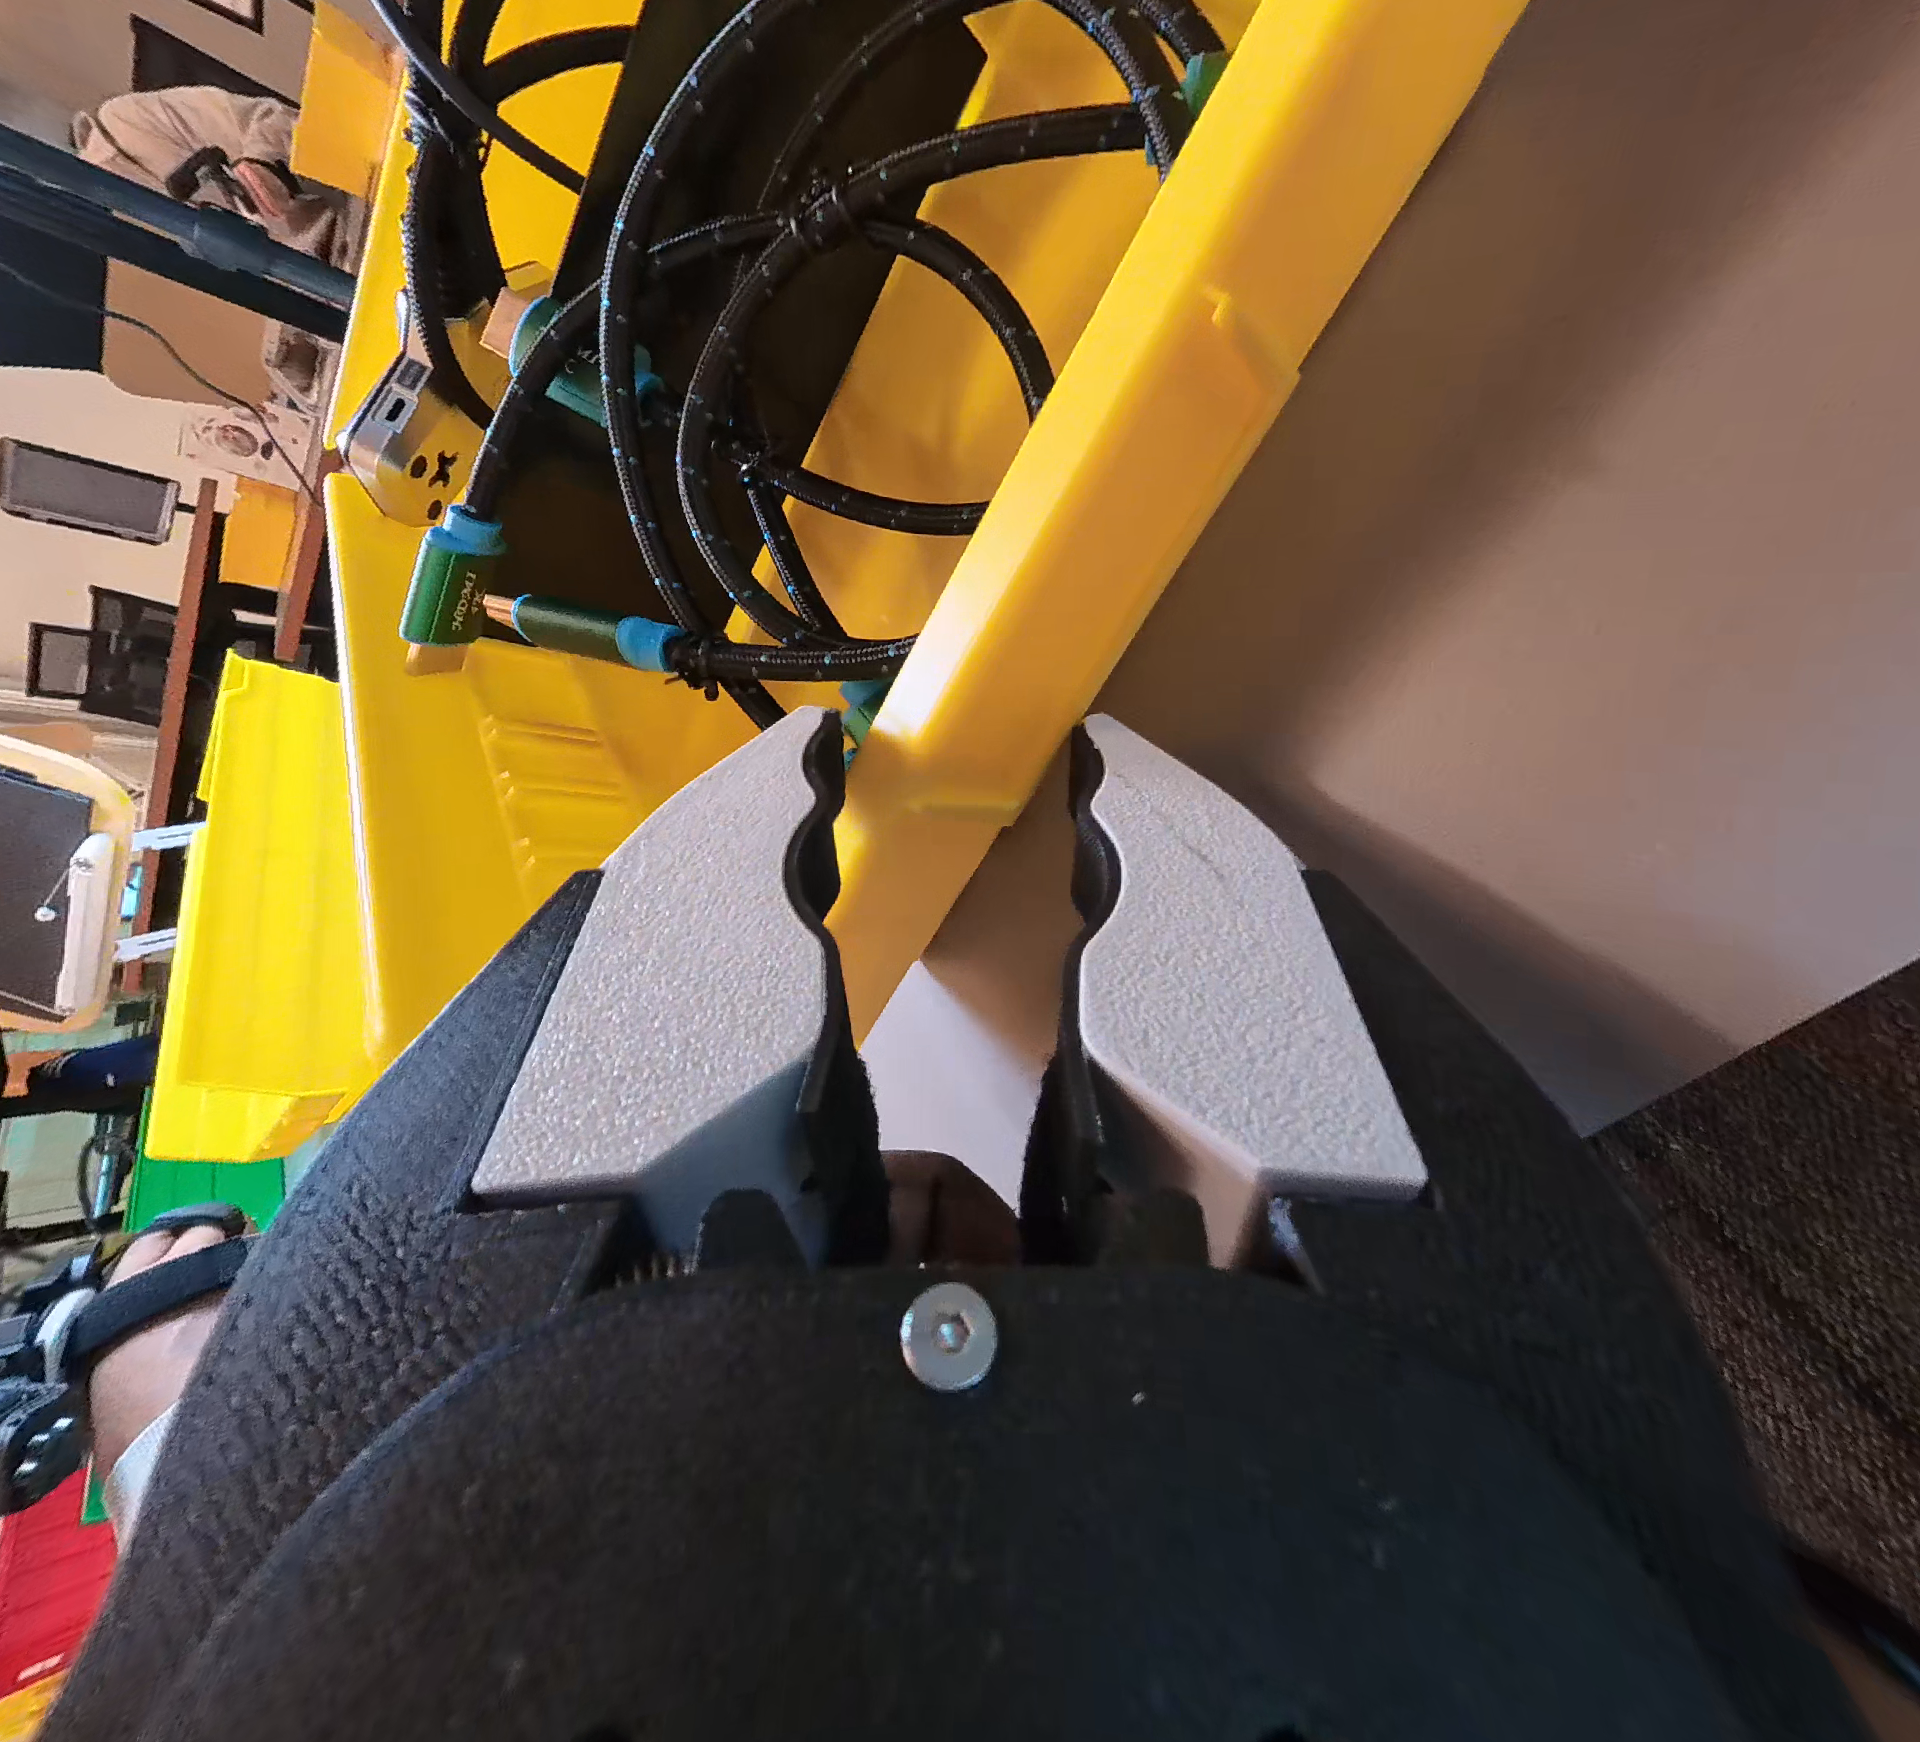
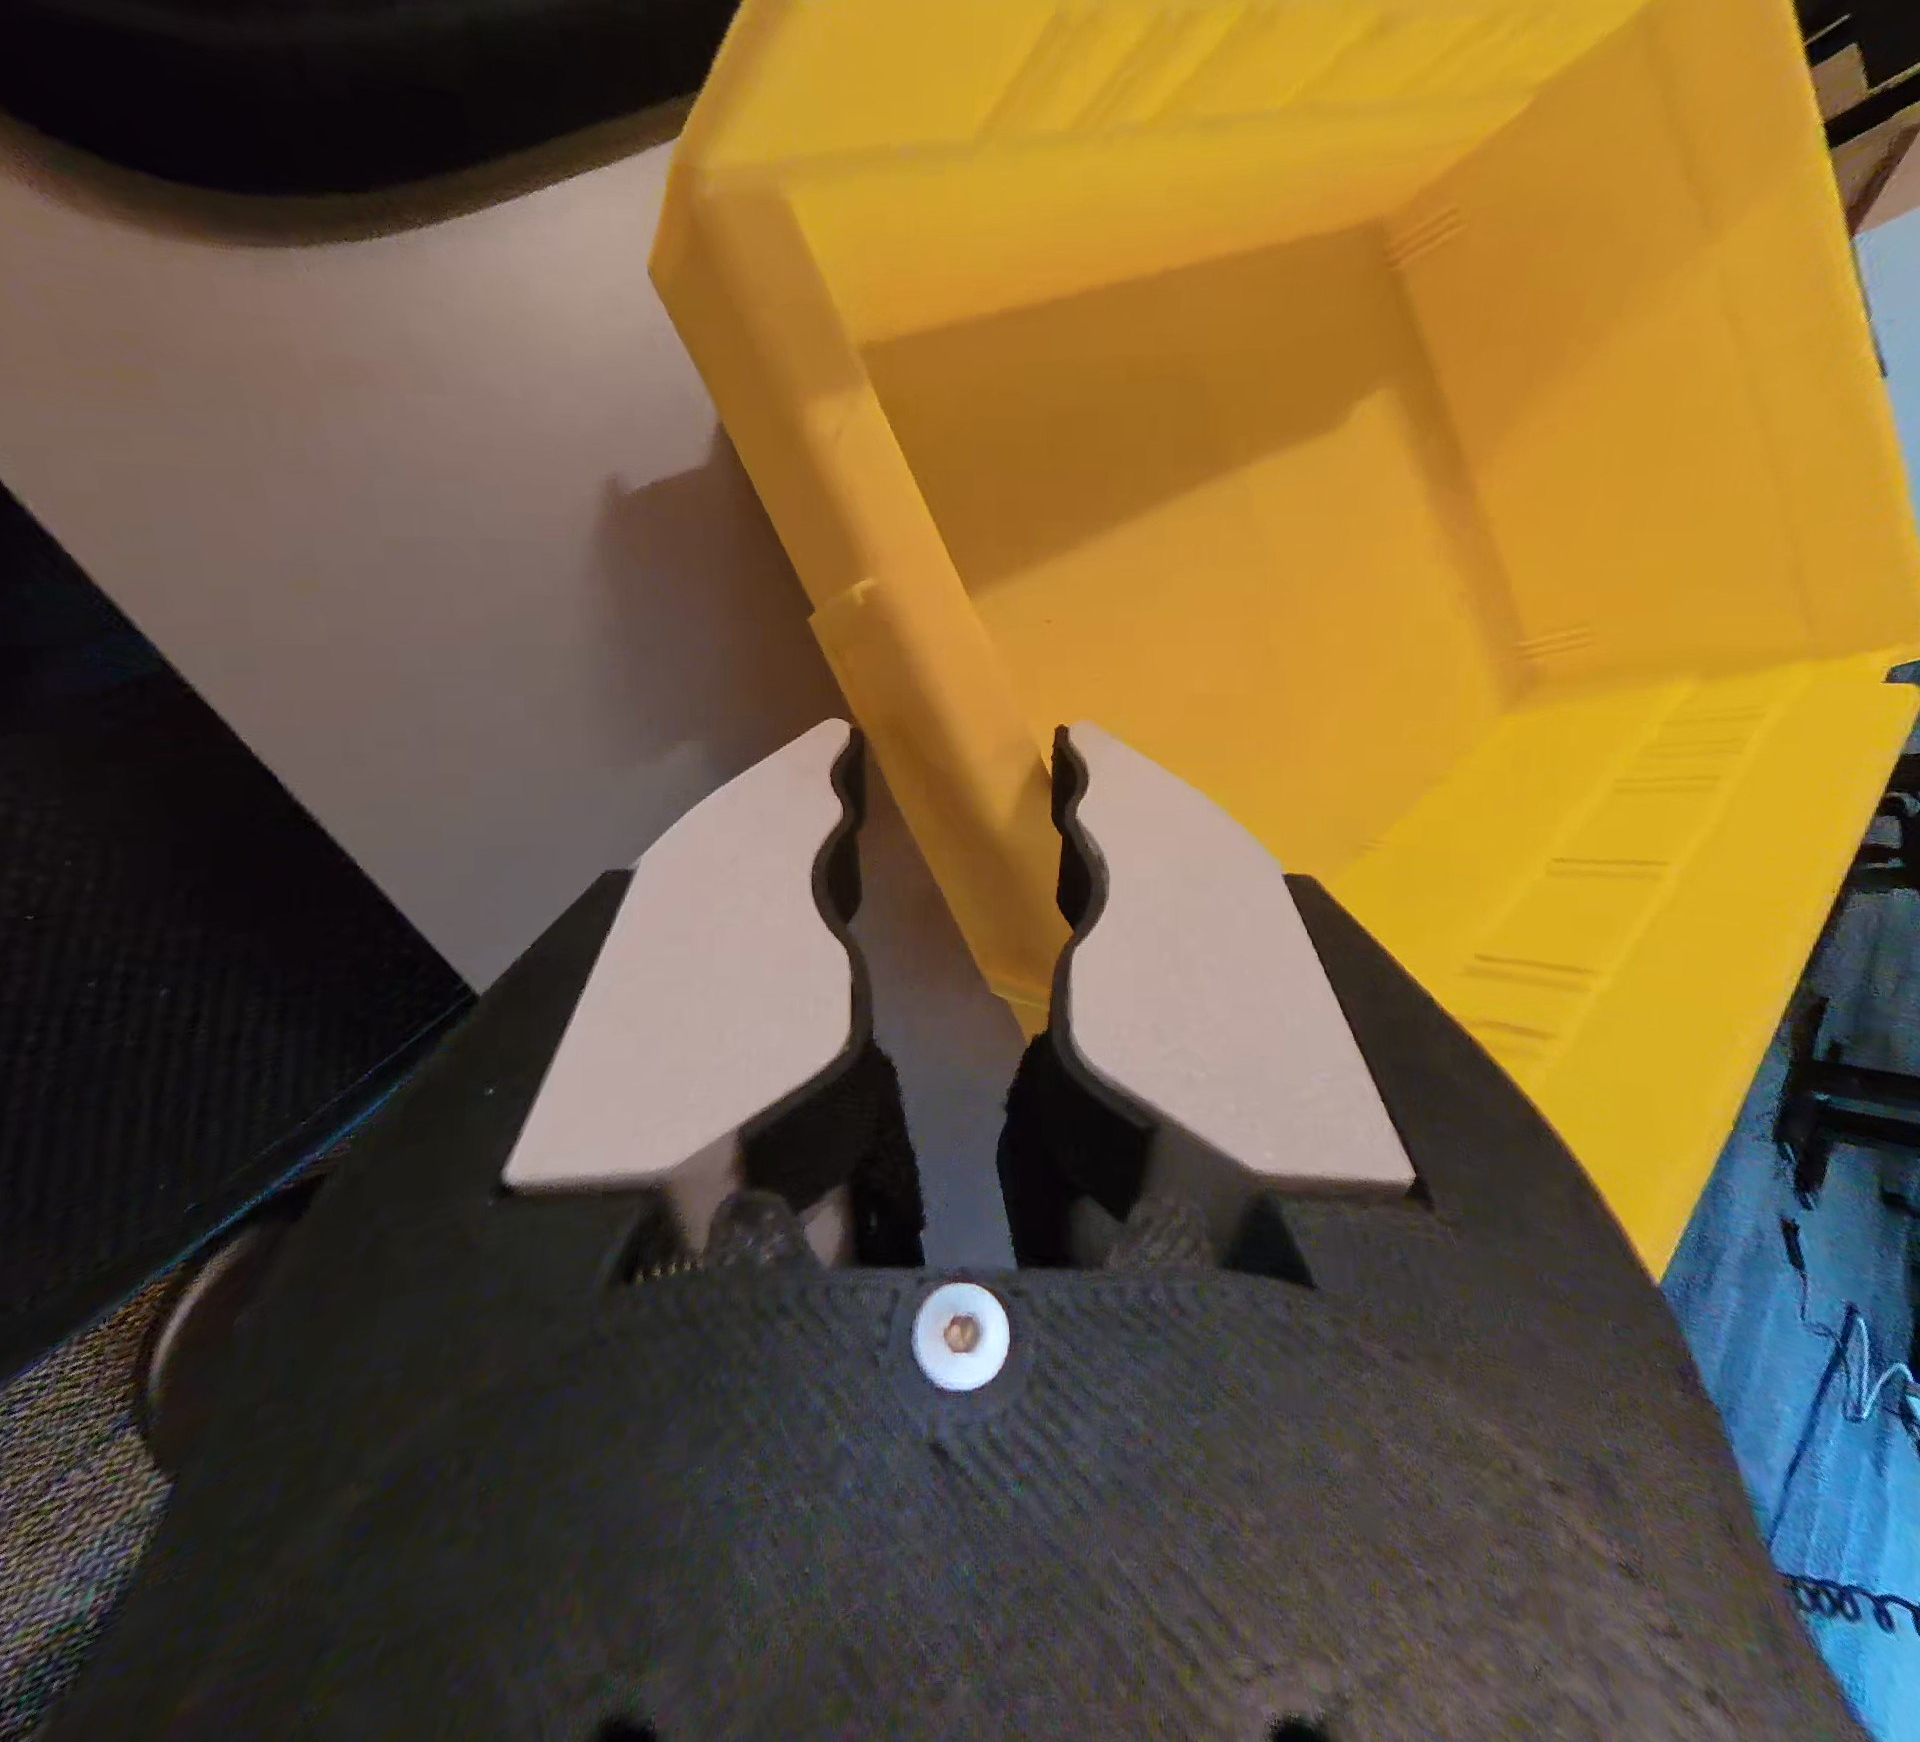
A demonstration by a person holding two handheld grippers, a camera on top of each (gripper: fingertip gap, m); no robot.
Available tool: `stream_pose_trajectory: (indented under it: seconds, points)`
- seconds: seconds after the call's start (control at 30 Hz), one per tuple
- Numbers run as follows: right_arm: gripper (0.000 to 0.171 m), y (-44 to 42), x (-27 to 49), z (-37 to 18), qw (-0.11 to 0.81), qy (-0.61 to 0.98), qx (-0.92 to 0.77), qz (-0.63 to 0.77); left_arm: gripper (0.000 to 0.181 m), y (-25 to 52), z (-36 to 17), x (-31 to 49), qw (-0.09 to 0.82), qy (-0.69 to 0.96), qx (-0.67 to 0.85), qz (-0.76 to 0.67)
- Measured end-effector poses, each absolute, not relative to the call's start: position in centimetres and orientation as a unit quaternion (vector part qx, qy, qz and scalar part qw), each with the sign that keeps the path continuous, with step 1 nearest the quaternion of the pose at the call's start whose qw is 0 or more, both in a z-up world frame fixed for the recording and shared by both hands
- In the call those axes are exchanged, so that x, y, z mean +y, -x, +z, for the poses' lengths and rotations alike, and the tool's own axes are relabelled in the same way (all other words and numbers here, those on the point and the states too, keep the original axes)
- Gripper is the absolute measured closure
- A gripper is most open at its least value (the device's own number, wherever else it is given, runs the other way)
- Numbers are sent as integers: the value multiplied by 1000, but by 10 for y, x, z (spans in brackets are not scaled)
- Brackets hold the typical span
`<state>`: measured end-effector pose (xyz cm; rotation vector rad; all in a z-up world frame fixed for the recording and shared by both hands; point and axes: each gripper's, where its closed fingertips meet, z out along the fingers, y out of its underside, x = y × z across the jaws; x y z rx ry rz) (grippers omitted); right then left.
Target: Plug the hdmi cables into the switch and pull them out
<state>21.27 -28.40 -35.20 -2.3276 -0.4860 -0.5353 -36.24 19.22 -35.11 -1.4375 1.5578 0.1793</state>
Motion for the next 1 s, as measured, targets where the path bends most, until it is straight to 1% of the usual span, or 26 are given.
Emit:
stream_pose_trajectory:
  seconds: [0.17,0.3,0.37,0.43,0.53,0.6,0.67,0.77,0.87,0.97,1.0]
  points:
    - [137,-211,-285,-352,345,898,-184,-200,138,375,-349,199,509,596,615,87]
    - [135,-208,-285,-351,346,900,-185,-192,137,382,-347,199,509,613,598,91]
    - [129,-202,-284,-345,367,894,-183,-179,126,382,-337,195,525,623,576,69]
    - [124,-202,-282,-331,399,878,-178,-195,119,377,-320,185,550,627,552,17]
    - [117,-203,-278,-297,470,829,-177,-245,118,357,-273,167,622,588,511,-77]
    - [113,-203,-277,-272,520,790,-169,-279,118,344,-237,165,682,555,464,-106]
    - [112,-203,-278,-253,552,760,-161,-304,118,327,-218,167,702,548,439,-121]
    - [112,-203,-281,-237,566,737,-156,-334,118,296,-217,174,685,543,479,-83]
    - [112,-202,-280,-232,564,732,-162,-347,119,273,-229,199,636,545,546,10]
    - [112,-199,-277,-232,555,733,-171,-354,126,261,-235,238,589,545,589,96]
    - [113,-199,-276,-233,552,734,-174,-356,135,260,-237,253,572,546,600,121]
